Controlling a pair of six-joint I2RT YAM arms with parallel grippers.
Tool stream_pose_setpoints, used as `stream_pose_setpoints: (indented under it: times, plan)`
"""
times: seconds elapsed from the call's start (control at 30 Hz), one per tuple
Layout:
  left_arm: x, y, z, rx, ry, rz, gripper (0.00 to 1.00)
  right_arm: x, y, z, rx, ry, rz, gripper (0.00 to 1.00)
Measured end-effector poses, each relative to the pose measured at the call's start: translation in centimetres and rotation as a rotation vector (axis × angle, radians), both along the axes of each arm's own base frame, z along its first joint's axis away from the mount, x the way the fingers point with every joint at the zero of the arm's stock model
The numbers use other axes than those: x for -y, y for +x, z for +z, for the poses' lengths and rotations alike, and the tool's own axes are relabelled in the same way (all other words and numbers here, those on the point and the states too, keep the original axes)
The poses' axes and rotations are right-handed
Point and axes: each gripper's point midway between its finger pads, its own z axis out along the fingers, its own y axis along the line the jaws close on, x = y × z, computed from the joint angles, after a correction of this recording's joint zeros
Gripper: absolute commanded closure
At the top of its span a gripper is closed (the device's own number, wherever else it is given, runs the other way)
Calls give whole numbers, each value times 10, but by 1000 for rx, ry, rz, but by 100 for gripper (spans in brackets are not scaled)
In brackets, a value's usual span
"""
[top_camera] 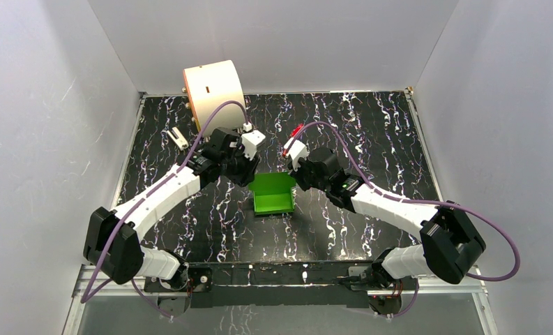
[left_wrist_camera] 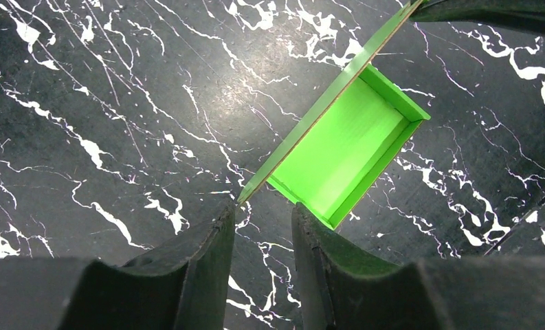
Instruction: Fold the paper box
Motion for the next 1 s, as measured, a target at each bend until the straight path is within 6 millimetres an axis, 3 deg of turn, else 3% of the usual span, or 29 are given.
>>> stream_pose_setpoints:
  times: [0.4,0.77,1.0]
  plan:
    - [-6,3,-4,-9,9,-30,74,-1,-1,0,-5,5,10,100]
    - [-4,3,-23,-74,18,-59,77,-2,-2,-1,-9,7,17,100]
    - [-2,5,-25,-97,5,-67,89,-3,-3,-1,-12,10,29,100]
